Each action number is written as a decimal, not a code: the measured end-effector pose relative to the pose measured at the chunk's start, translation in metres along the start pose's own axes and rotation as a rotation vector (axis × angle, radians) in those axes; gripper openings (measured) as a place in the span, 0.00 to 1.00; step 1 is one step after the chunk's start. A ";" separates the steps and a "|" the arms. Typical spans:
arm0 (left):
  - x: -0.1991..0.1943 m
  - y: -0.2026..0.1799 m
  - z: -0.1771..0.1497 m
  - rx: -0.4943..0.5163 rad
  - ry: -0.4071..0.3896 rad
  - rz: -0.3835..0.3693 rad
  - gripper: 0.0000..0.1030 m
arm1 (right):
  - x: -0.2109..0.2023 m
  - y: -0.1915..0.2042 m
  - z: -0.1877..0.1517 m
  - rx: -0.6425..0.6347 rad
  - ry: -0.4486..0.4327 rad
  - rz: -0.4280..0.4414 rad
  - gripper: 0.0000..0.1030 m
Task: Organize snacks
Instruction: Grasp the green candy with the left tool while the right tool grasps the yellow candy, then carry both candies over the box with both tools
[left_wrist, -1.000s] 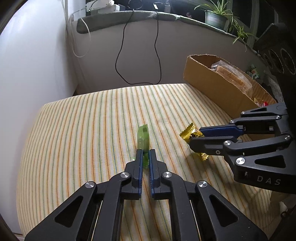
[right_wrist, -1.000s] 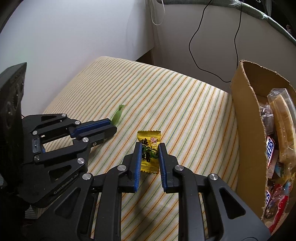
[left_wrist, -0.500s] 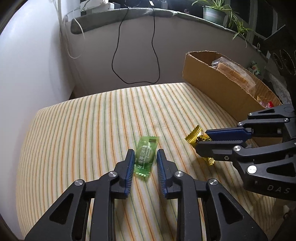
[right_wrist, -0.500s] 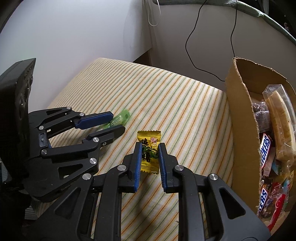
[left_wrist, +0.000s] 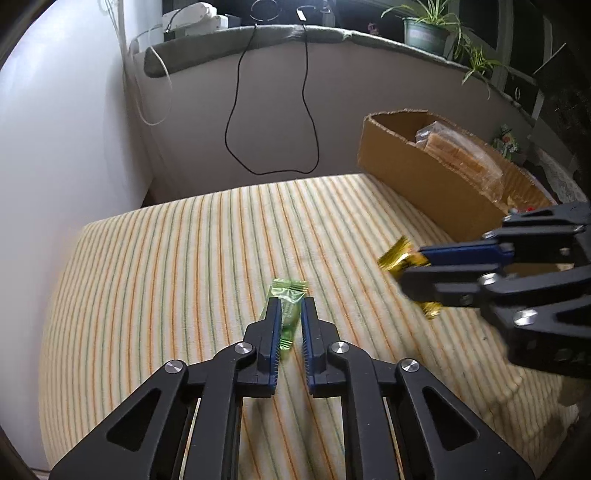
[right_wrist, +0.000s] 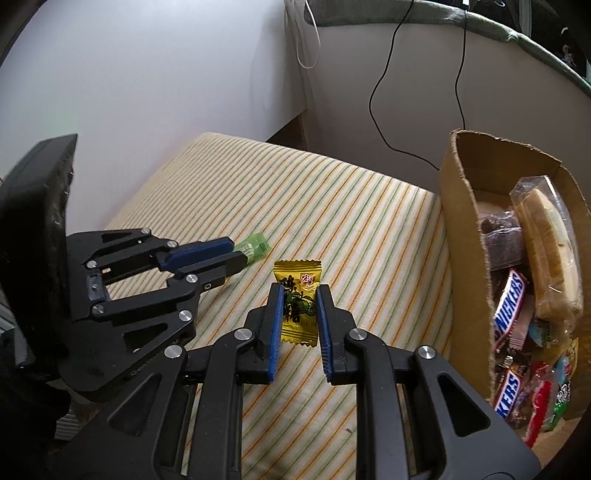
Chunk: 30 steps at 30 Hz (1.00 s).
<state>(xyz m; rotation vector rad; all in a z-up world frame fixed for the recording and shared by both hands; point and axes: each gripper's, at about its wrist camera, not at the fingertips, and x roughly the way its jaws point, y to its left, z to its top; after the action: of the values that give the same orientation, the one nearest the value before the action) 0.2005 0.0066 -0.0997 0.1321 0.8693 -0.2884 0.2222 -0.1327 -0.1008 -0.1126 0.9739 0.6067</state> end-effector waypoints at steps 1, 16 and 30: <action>0.002 -0.001 0.000 0.005 0.001 0.006 0.09 | -0.002 -0.001 -0.002 0.000 0.000 0.003 0.18; 0.021 0.009 0.008 0.005 0.052 -0.021 0.29 | -0.019 -0.012 -0.009 0.002 -0.012 0.014 0.18; -0.002 -0.010 0.008 -0.006 0.008 -0.014 0.19 | -0.044 -0.015 -0.010 0.015 -0.056 0.018 0.18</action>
<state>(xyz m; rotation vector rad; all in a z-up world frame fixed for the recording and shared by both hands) 0.2025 -0.0043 -0.0932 0.1218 0.8792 -0.2984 0.2046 -0.1681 -0.0742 -0.0726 0.9259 0.6162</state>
